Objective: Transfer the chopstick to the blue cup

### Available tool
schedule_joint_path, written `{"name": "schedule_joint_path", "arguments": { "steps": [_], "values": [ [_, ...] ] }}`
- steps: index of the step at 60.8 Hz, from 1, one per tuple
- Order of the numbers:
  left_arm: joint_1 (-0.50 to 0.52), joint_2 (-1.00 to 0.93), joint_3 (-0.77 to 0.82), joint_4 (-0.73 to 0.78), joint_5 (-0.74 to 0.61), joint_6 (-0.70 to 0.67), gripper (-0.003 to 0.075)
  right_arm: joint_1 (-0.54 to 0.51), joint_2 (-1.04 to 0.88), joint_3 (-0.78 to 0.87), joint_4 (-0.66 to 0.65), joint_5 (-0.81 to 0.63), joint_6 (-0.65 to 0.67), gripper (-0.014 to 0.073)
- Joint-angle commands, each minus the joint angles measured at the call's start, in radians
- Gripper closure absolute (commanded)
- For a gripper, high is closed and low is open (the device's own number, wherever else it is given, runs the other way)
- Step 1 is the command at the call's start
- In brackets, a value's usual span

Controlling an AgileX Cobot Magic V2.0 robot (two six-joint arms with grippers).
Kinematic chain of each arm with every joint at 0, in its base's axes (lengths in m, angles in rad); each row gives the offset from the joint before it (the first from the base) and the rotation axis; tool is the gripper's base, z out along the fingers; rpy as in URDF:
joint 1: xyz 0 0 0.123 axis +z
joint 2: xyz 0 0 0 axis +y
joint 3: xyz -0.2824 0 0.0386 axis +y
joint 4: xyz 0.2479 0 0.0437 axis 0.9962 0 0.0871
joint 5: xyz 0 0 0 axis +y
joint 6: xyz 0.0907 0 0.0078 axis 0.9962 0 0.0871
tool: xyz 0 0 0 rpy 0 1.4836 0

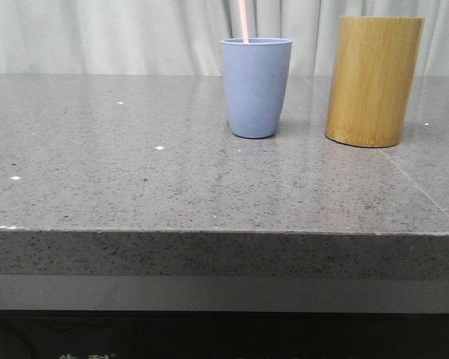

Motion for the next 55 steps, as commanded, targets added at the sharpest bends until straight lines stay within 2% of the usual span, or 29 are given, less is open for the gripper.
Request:
{"name": "schedule_joint_path", "arguments": {
  "steps": [1,13,21,55],
  "values": [
    [0.003,0.012,-0.020,0.000,-0.088,-0.008,0.0738,-0.004,0.011,-0.026,0.007,-0.072,-0.005,0.0652],
    [0.005,-0.081,0.070,-0.025,-0.255,0.017,0.0738,-0.004,0.011,-0.026,0.007,-0.072,-0.005,0.0652],
    [0.005,-0.128,0.130,-0.093,-0.319,0.079,0.0738,-0.004,0.011,-0.026,0.007,-0.072,-0.005,0.0652],
    [0.005,-0.202,0.472,-0.096,-0.576,0.075,0.0738,-0.004,0.011,-0.026,0.007,-0.069,-0.005,0.0652]
  ]
}}
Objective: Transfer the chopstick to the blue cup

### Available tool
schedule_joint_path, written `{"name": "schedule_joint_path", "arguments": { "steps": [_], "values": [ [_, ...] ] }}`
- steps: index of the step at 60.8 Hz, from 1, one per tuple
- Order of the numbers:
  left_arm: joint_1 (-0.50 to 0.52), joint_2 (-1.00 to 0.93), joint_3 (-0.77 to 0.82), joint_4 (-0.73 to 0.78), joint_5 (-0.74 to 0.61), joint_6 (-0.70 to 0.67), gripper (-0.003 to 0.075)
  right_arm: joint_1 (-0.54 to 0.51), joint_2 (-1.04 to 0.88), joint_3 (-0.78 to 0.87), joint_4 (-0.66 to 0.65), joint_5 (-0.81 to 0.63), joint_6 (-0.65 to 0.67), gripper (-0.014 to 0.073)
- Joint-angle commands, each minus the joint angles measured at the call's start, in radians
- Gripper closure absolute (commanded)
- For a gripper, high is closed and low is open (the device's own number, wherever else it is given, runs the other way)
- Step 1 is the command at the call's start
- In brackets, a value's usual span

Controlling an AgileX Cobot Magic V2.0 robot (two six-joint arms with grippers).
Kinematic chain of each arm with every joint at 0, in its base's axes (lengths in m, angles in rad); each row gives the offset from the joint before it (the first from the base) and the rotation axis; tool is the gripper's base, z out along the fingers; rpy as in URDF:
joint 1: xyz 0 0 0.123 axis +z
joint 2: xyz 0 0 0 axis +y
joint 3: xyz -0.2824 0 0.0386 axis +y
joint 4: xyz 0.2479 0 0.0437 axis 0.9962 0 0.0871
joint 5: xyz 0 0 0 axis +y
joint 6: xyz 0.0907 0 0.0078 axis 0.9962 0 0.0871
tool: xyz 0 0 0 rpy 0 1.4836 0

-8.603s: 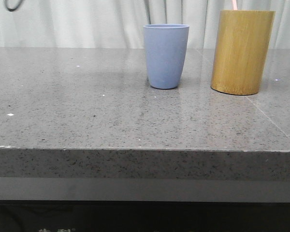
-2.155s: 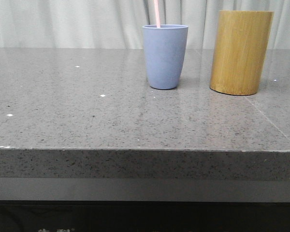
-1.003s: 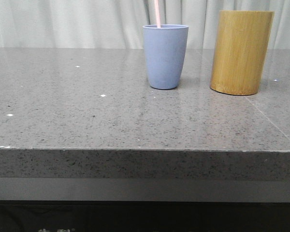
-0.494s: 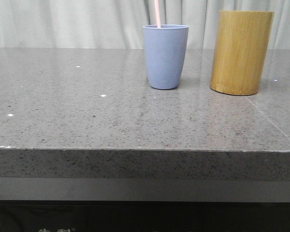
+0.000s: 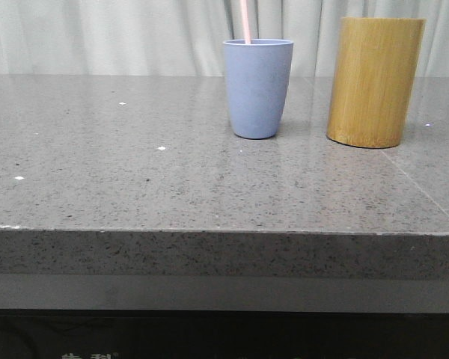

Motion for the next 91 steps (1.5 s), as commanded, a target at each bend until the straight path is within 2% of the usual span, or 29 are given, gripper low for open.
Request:
{"name": "schedule_joint_path", "arguments": {
  "steps": [1,6,9,18,72,81,91],
  "values": [
    [0.002,-0.028,0.017,-0.010,-0.134,0.002,0.0738,-0.004,0.011,-0.026,0.007,-0.073,-0.005,0.0652],
    [0.002,-0.028,0.066,-0.012,-0.183,0.000,0.0738,-0.004,0.011,-0.026,0.007,-0.073,-0.005,0.0652],
    [0.002,-0.028,0.058,-0.012,-0.136,0.000,0.0738,-0.004,0.011,-0.026,0.007,-0.073,-0.005,0.0652],
    [0.002,-0.028,0.062,-0.012,-0.128,0.000,0.0738,-0.004,0.011,-0.026,0.007,-0.073,-0.005,0.0652],
    [0.002,-0.026,0.062,-0.012,-0.128,0.000,0.0738,-0.004,0.011,-0.026,0.007,-0.073,-0.005,0.0652],
    [0.002,-0.026,0.062,-0.012,-0.128,0.000,0.0738,-0.004,0.011,-0.006,0.007,-0.109,-0.005,0.0652],
    [0.002,-0.026,0.062,-0.012,-0.128,0.000,0.0738,-0.014,-0.002,0.092,0.007,-0.192,0.014,0.0652]
  ]
}}
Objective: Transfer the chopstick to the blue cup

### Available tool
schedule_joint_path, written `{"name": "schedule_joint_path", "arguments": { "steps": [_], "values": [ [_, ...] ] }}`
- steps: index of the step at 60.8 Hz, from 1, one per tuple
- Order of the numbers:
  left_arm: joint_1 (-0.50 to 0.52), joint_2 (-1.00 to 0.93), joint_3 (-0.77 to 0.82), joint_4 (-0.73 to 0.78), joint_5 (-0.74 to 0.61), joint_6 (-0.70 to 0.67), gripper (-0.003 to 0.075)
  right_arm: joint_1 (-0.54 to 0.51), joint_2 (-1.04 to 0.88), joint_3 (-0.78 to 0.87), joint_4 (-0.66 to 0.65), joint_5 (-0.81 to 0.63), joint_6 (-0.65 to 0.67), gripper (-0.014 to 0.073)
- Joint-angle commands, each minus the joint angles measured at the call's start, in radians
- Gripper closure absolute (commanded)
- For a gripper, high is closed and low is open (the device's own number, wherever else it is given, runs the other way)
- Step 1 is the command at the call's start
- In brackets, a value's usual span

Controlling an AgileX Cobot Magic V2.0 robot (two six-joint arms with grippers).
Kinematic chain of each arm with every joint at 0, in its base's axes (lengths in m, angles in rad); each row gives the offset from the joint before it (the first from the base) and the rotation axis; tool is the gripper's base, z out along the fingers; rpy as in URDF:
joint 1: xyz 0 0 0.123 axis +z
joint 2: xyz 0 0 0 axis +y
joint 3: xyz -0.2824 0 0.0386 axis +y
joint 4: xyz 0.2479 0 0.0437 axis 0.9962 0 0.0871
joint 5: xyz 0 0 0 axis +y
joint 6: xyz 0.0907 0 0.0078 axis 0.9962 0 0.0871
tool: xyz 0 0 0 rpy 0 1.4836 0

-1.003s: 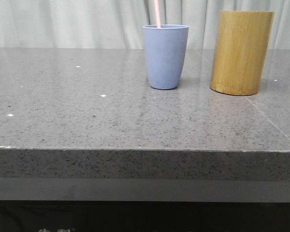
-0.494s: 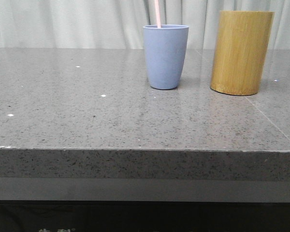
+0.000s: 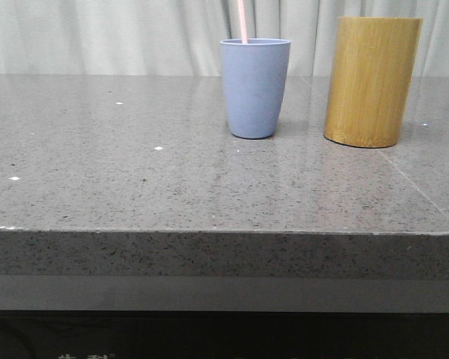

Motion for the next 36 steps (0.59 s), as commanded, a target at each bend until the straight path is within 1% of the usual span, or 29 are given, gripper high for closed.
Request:
{"name": "schedule_joint_path", "arguments": {
  "steps": [1,10,18,25,30,36],
  "values": [
    [0.001,-0.026,0.003,-0.010,-0.077,-0.002,0.0738,-0.016,-0.001,0.038,0.005,-0.136,0.022,0.0652],
    [0.001,-0.026,0.003,-0.010,-0.077,-0.002,0.0738,-0.058,-0.064,0.164,0.006,-0.182,0.130,0.0652],
    [0.001,-0.026,0.003,-0.010,-0.077,-0.002,0.0738,-0.100,-0.124,0.258,0.001,-0.185,0.133,0.0652],
    [0.001,-0.026,0.003,-0.010,-0.077,-0.002,0.0738,-0.115,-0.124,0.259,-0.031,-0.131,0.131,0.0652],
    [0.001,-0.024,0.003,-0.010,-0.077,-0.002,0.0738,-0.115,-0.124,0.259,-0.054,-0.139,0.131,0.0652],
    [0.001,-0.024,0.003,-0.010,-0.077,-0.002,0.0738,-0.115,-0.124,0.259,-0.052,-0.141,0.131,0.0652]
  ]
}}
